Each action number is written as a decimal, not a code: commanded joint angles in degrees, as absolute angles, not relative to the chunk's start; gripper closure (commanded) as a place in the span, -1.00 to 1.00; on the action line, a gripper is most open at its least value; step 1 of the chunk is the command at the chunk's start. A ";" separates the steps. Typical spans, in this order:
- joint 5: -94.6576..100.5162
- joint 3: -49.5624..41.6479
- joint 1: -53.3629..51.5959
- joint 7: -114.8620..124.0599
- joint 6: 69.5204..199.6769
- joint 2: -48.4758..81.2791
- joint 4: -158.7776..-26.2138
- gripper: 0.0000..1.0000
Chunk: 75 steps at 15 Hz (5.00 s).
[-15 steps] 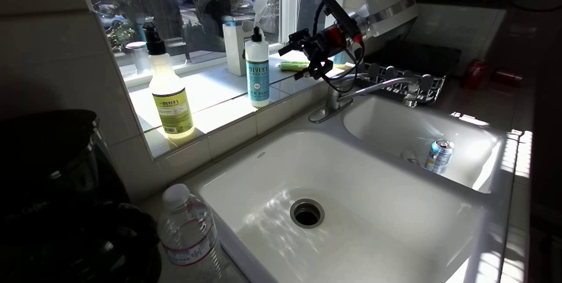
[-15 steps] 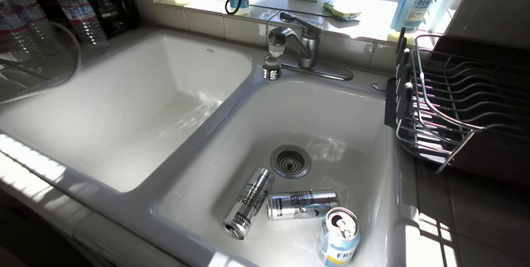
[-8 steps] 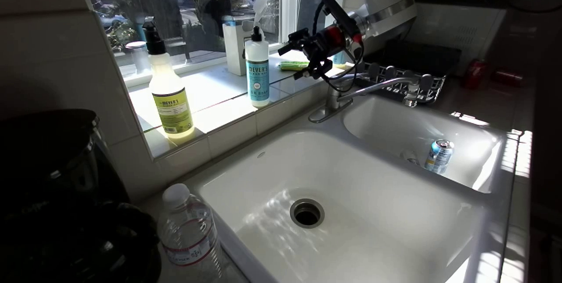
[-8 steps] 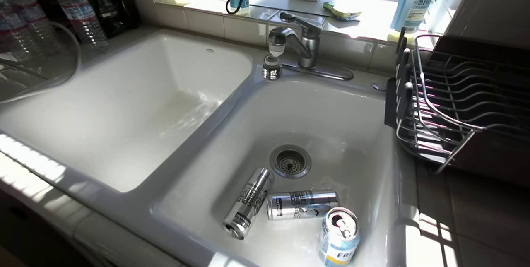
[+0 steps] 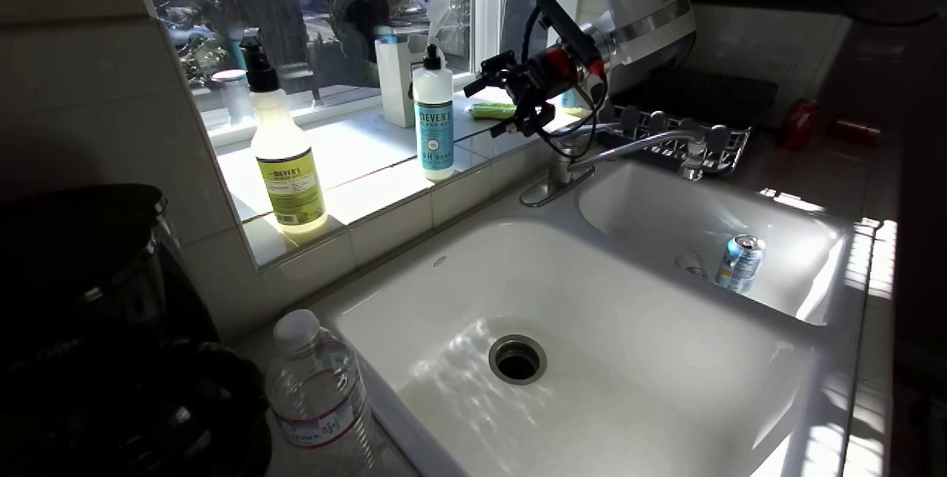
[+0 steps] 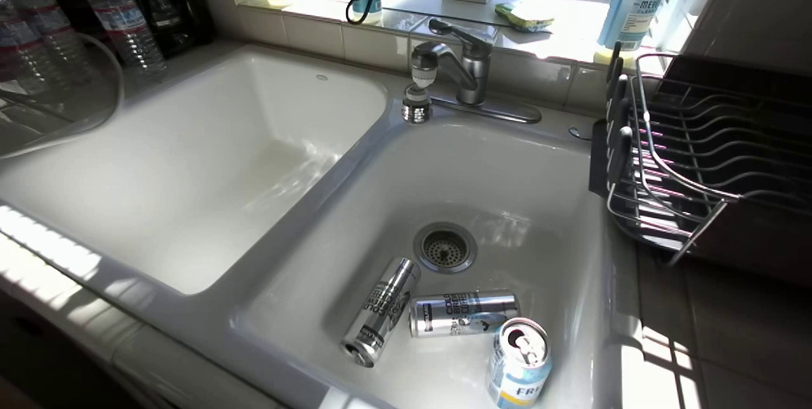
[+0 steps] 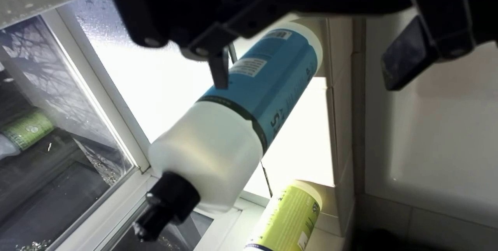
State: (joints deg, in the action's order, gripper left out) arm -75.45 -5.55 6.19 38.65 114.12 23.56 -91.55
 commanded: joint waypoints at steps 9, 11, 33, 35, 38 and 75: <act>-76.83 -4.09 7.57 43.72 109.94 30.32 -83.43 -1.00; -76.68 -4.00 7.56 44.97 110.58 31.48 -81.97 -1.00; -79.89 0.44 10.59 53.92 103.09 46.49 -63.09 -1.00; -80.21 1.01 10.99 54.70 102.27 47.52 -61.74 -1.00; -80.66 1.61 11.49 55.78 100.88 49.05 -59.84 -1.00; -58.55 1.22 6.40 49.31 89.13 47.65 -53.04 0.35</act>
State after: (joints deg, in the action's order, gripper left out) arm -63.39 2.54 7.42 53.42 90.85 49.74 -52.40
